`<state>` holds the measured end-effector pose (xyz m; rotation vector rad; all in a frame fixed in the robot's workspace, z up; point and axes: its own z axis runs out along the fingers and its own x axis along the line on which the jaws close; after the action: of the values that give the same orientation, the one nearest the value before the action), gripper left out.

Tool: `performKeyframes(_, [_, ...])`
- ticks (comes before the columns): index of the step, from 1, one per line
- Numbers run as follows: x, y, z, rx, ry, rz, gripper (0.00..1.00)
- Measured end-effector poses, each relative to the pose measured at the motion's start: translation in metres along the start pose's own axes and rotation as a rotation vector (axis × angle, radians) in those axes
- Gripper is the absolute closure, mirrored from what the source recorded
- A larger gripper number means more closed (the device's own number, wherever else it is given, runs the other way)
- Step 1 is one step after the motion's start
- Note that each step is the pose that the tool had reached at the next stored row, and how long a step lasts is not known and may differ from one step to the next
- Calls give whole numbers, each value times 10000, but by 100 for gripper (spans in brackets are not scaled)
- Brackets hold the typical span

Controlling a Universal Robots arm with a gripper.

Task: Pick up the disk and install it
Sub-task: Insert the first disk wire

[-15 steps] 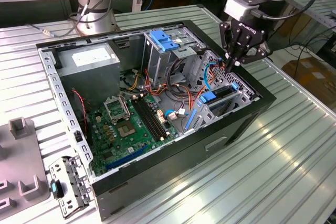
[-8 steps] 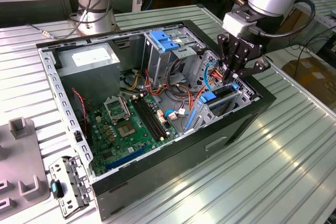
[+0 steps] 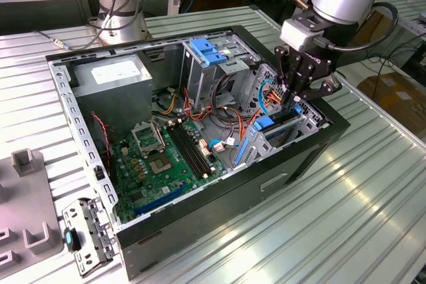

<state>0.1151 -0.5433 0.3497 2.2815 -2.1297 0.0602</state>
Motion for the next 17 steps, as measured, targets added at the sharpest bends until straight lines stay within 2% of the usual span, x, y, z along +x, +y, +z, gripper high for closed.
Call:
performKeyframes(3, [1, 2, 21, -1, 2, 23, 83])
performKeyframes(10, [5, 2, 26, -17, 3, 352, 83])
performKeyframes(17, [9, 2, 27, -17, 3, 356, 83])
